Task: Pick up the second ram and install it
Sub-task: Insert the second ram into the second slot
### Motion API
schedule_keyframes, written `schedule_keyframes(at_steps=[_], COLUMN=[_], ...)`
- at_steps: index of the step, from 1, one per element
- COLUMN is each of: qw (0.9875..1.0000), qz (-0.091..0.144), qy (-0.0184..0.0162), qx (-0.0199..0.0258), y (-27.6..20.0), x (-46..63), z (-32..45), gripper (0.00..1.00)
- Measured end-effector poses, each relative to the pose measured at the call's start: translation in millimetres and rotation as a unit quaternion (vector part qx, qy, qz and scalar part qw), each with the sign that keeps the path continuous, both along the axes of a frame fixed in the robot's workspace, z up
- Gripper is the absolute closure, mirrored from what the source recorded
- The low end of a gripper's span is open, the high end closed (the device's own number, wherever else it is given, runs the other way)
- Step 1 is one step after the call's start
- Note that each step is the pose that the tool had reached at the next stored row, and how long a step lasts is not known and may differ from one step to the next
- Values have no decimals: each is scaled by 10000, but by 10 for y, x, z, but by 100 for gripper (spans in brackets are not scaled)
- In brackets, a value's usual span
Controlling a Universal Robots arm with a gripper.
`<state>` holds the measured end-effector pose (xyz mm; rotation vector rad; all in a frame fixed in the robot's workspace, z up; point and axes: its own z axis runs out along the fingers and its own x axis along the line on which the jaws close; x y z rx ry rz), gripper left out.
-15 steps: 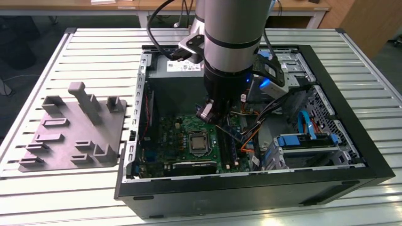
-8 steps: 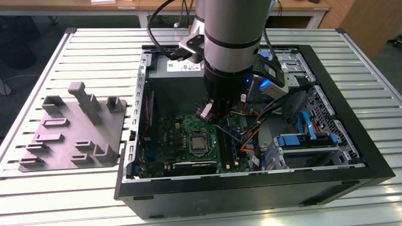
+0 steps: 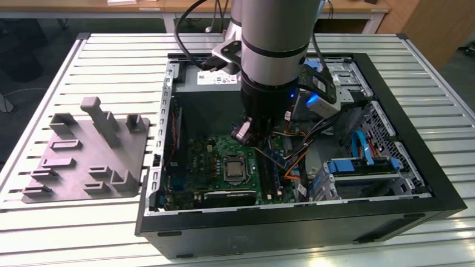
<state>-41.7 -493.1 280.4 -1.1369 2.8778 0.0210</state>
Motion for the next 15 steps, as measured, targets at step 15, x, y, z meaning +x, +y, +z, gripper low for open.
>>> schedule_keyframes(at_steps=[15], qw=[9995], qz=[-327], qy=[0], qx=[0], y=[0], x=[0], z=[-1], gripper=[86])
